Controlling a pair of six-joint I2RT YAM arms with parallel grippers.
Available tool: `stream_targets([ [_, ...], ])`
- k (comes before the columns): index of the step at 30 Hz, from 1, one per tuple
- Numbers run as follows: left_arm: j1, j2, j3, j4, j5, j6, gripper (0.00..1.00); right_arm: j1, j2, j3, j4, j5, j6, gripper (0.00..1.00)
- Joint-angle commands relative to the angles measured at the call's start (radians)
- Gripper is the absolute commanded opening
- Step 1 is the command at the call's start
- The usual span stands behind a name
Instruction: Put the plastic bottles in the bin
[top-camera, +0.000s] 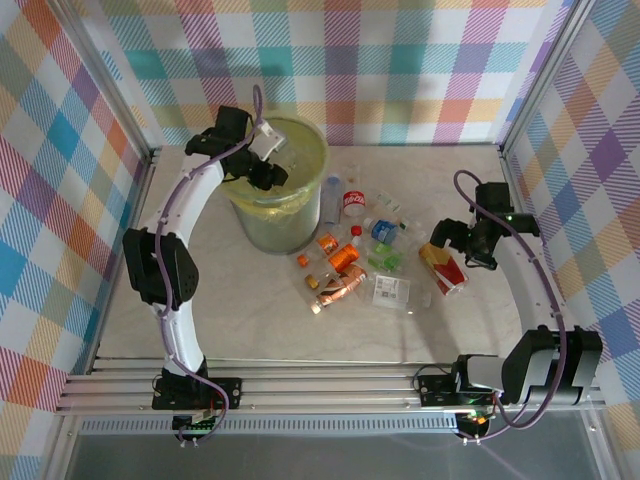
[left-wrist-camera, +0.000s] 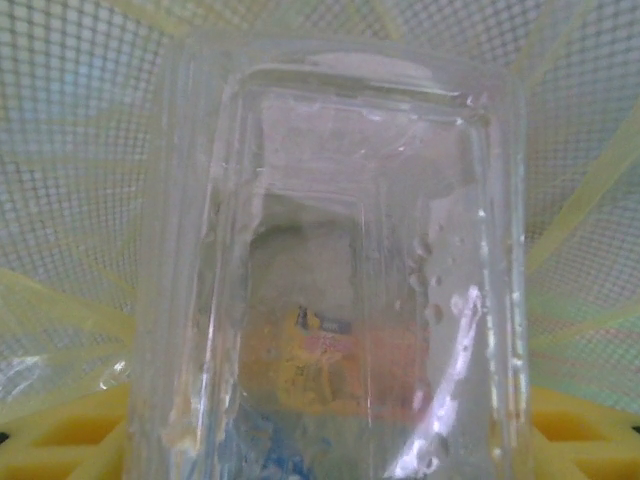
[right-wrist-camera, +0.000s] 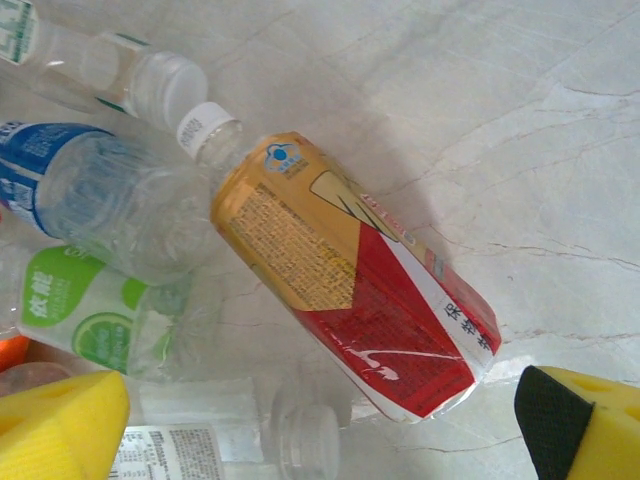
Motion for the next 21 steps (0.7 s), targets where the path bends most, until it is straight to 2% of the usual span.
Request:
stream_targets([
  [1, 0.014, 0.004, 0.043, -0.028, -0.004, 0.016, 0.71, -0.010, 0.025, -0.006, -0.023, 0.013, -0.024, 1.00],
  [5, 0.013, 0.001, 0.059, -0.033, -0.009, 0.015, 0.85, -0.011, 0.052, -0.018, -0.020, 0.019, -0.029, 1.00],
  [13, 0.010, -0.038, 0.077, -0.033, -0.027, -0.004, 0.99, -0.011, 0.086, -0.031, -0.016, 0.021, -0.041, 1.00],
  [21, -0.016, -0.120, 0.078, 0.002, -0.066, -0.041, 1.00, -0.012, 0.123, -0.044, -0.021, 0.029, -0.055, 1.00],
])
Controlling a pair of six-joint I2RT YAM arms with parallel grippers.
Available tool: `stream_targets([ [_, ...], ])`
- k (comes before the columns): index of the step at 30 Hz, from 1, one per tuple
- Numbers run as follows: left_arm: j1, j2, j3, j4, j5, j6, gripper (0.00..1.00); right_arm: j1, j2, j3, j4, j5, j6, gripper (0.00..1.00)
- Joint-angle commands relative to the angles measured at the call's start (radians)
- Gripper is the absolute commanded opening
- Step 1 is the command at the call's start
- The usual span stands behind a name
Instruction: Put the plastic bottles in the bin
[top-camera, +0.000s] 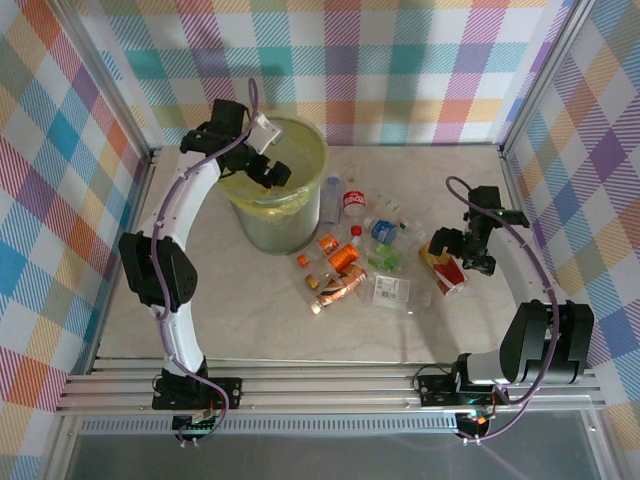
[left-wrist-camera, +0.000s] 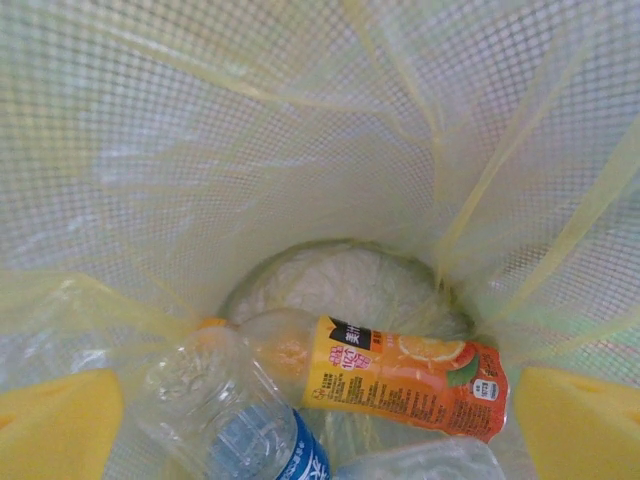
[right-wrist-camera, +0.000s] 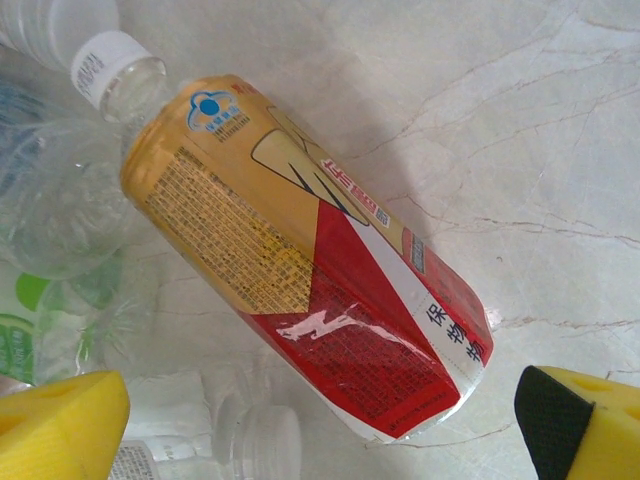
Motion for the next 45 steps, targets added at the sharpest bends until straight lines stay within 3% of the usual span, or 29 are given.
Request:
stream_targets([
  [1, -0.013, -0.094, 0.029, 0.019, -0.033, -0.028, 1.00, -0.008, 0.024, -0.013, -0.018, 0.012, -0.023, 1.00],
  [19, -0.062, -0.301, -0.071, 0.138, -0.166, -0.220, 1.00, -0.008, 0.134, -0.038, 0.000, 0.033, -0.072, 1.00],
  [34, -0.095, -0.321, -0.074, 0.135, -0.193, -0.276, 1.00, -0.015, 0.197, -0.049, 0.066, 0.026, -0.016, 1.00],
  [40, -0.104, -0.322, -0.075, 0.132, -0.199, -0.300, 1.00, -0.019, 0.228, -0.055, 0.106, -0.017, -0.003, 0.92],
  [45, -0.110, -0.326, -0.090, 0.141, -0.187, -0.321, 1.00, -0.019, 0.256, -0.065, 0.132, -0.033, -0.003, 0.97],
])
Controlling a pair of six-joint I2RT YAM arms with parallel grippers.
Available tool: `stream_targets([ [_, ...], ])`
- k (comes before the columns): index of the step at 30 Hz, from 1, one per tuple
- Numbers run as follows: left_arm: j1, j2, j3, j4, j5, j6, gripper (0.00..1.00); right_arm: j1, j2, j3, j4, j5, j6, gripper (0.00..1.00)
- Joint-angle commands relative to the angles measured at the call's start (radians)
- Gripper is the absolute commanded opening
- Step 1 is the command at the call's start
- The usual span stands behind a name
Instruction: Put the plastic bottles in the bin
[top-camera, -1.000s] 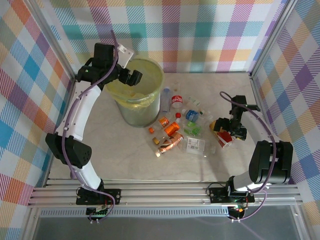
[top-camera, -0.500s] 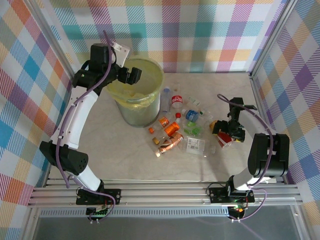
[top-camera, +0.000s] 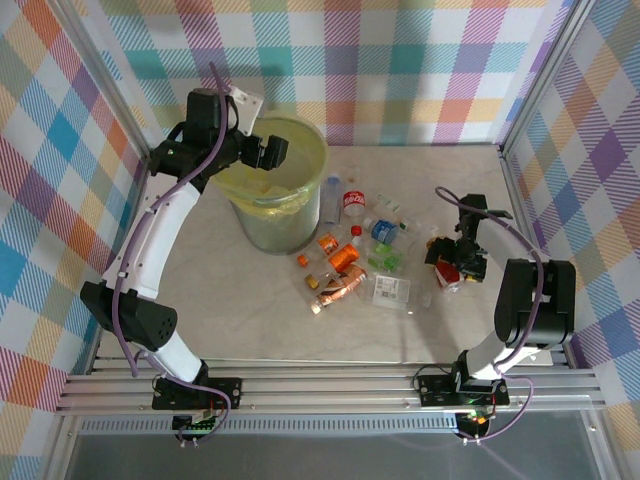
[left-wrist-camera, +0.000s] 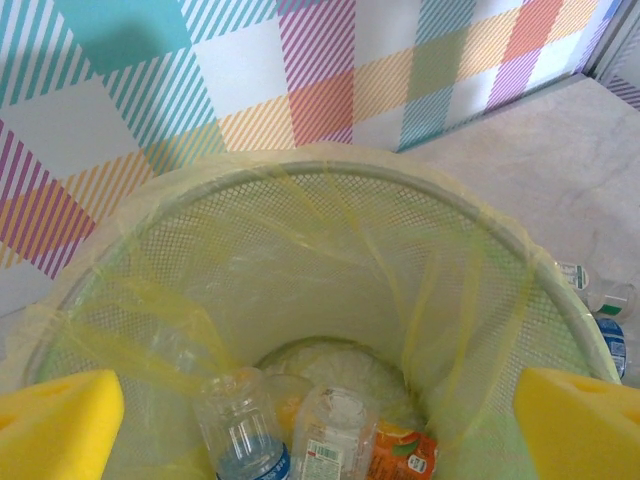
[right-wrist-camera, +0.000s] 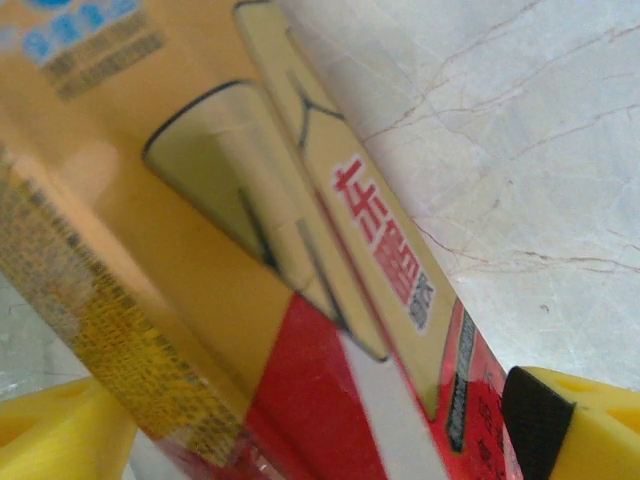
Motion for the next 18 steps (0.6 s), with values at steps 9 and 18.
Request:
stream_targets([
  [9, -0.017, -0.033, -0.018, 0.039, -0.001, -0.074, 1.00, -0.006, 0.070, -0.034, 0.066, -0.038, 0.010, 1.00],
  [18, -0.019, -0.036, -0.024, 0.055, -0.017, -0.131, 1.00, -0.007, 0.059, -0.045, 0.090, -0.040, 0.010, 0.76],
])
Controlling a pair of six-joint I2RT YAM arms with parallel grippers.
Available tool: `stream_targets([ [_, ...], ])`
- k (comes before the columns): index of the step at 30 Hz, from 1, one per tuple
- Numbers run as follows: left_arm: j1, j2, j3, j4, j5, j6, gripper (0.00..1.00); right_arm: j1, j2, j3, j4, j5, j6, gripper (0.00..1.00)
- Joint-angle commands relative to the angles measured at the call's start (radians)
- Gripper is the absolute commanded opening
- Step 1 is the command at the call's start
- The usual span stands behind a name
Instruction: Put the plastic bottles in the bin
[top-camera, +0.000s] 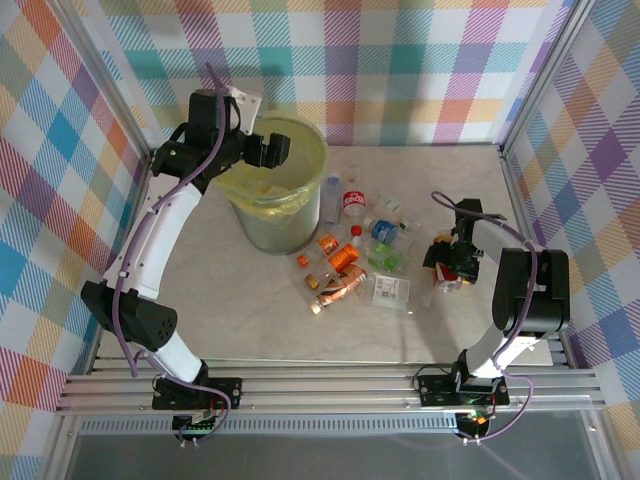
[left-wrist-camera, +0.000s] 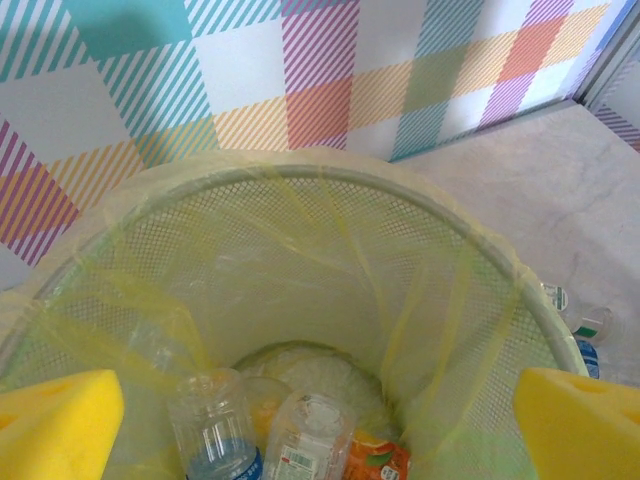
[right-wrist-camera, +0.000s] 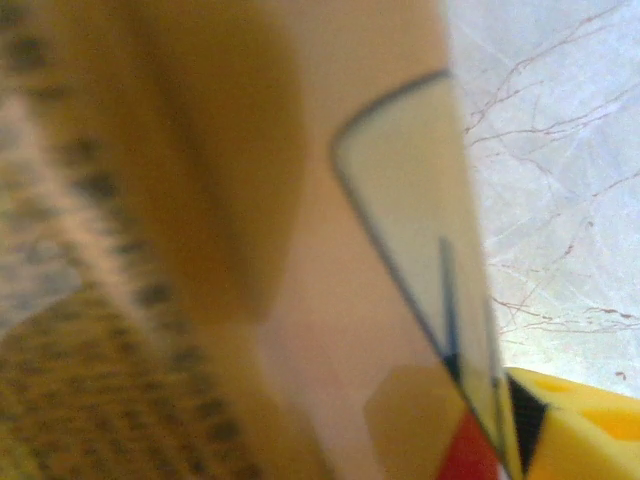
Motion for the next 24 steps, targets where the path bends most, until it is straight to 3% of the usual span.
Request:
stream_targets([
  [1, -0.011, -0.035, -0.012, 0.033, -0.017, -0.053, 1.00, -0.006, -0.009, -0.017, 0.009, -0.010, 0.009, 0.73],
  [4, -0.011, -0.039, -0.022, 0.041, -0.025, -0.087, 1.00, -0.007, -0.034, -0.021, 0.012, -0.006, 0.010, 0.65],
  [12, -0.011, -0.062, -0.059, 0.086, -0.045, -0.206, 1.00, 0.003, -0.174, -0.021, 0.018, -0.022, 0.006, 0.60],
  [19, -0.013, -0.098, -0.110, 0.136, 0.021, -0.292, 1.00, 0.056, -0.342, 0.030, 0.034, -0.124, -0.006, 0.58],
  [24, -0.030, -0.140, -0.154, 0.171, 0.084, -0.347, 1.00, 0.117, -0.445, 0.072, 0.129, -0.310, 0.015, 0.57],
])
